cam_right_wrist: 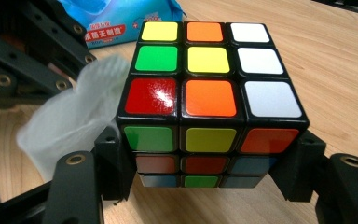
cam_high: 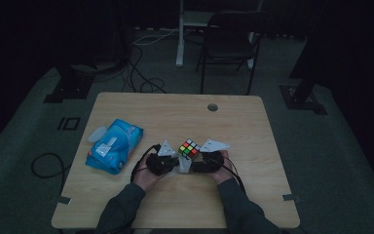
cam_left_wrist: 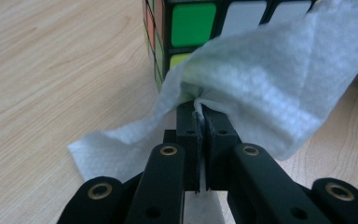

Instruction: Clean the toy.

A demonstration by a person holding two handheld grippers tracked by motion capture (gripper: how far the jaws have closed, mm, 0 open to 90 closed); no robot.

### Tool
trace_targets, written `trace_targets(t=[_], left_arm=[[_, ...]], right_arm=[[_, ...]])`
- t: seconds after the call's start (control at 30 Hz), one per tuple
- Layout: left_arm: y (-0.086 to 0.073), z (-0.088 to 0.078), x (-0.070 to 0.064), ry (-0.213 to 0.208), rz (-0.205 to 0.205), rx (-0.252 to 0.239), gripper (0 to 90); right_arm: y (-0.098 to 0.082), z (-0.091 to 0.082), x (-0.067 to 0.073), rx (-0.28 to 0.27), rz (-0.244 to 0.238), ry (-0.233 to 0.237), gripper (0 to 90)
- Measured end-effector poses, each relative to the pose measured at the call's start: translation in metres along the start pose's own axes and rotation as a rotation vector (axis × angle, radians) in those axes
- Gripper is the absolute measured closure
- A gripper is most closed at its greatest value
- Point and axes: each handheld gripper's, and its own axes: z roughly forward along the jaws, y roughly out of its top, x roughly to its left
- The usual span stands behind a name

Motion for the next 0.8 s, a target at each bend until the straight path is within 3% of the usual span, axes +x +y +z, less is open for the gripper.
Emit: trace_targets(t=[0.13, 0.2, 0.63, 0.8], left_arm=[[-0.001, 0.002, -0.001, -0.001, 0.002, 0.007, 87.6], [0.001, 0.001, -0.002, -0.002, 0.005, 0.005, 87.5], [0.011, -0.017, -0.005, -0.013, 0.0, -0.066, 87.5], [0.015, -0.021, -0.01, -0.044, 0.009, -0.092, 87.5]], right_arm=[[0.001, -0.001, -0.001, -0.012, 0.01, 0.01, 34.2], [0.001, -0.001, 0.0, -0.002, -0.008, -0.005, 34.2], [-0.004, 0.007, 0.006, 0.044, -0.061, -0.04, 34.2], [-0.004, 0.009, 0.007, 0.053, -0.062, -0.04, 34.2]])
